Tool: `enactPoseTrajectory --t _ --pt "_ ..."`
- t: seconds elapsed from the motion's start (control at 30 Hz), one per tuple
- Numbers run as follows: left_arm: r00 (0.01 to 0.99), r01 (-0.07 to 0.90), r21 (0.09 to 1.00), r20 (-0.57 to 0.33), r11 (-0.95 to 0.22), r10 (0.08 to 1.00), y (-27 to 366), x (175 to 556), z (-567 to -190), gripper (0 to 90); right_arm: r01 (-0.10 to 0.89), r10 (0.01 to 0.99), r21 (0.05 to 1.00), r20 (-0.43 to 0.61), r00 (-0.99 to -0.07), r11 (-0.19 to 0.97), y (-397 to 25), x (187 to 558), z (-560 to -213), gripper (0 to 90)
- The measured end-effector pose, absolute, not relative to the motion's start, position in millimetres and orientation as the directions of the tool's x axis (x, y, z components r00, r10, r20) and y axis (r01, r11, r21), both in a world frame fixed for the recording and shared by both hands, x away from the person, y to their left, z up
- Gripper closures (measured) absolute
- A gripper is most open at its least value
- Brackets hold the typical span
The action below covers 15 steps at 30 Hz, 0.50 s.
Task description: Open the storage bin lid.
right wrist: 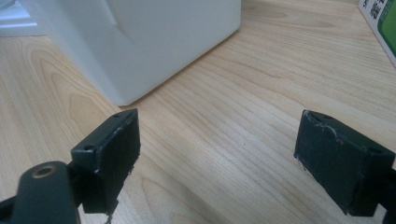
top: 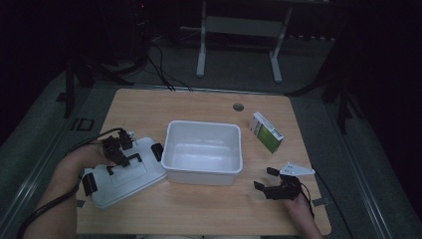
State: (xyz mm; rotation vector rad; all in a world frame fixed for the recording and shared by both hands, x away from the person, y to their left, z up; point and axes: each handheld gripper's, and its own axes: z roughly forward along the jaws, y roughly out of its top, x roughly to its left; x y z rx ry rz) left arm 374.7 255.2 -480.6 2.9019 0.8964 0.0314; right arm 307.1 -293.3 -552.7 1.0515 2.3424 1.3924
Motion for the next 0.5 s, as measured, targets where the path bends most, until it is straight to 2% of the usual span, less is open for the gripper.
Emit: enactPoseTrajectory --t 0.13,0.23,0.5 --pt "0.822 0.562 0.155 -0.001 -0.812 0.569 255.4 374.6 -472.4 71.0 0.467 0.671 0.832 0.165 -0.723 0.298 -293.6 307.4 -553.7 14.3" --pt "0.825 0.559 0.144 0.005 -0.816 0.566 254.4 374.6 -467.9 64.4 0.465 0.675 0.838 0.168 -0.719 0.287 -294.6 307.4 -552.1 14.3" --pt "0.817 0.570 0.132 0.007 -0.811 0.576 256.1 372.4 -467.7 60.1 0.477 0.687 0.843 0.195 -0.700 0.247 -295.2 305.3 -542.6 13.2"
